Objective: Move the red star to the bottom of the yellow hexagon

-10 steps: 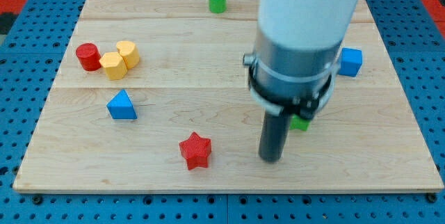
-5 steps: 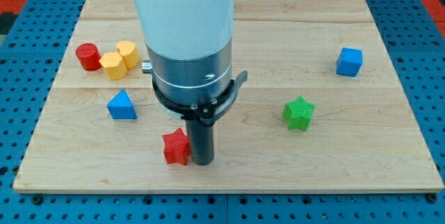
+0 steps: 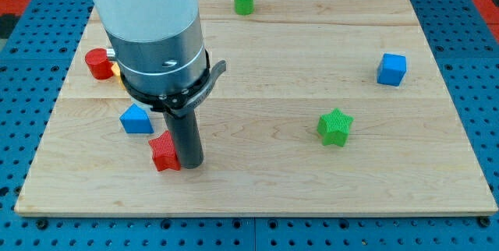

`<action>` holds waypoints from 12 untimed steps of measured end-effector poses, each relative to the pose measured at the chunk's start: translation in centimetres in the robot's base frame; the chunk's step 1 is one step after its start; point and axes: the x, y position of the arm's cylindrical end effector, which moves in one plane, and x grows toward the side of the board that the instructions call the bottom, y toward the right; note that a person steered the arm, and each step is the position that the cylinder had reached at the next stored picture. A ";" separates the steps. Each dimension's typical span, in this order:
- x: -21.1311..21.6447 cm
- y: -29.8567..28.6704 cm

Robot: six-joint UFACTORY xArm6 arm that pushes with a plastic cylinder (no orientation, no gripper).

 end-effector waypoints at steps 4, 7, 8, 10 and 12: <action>-3.5 -12.6; -4.7 -12.6; -4.4 -12.4; -4.3 -11.9; -8.8 -11.9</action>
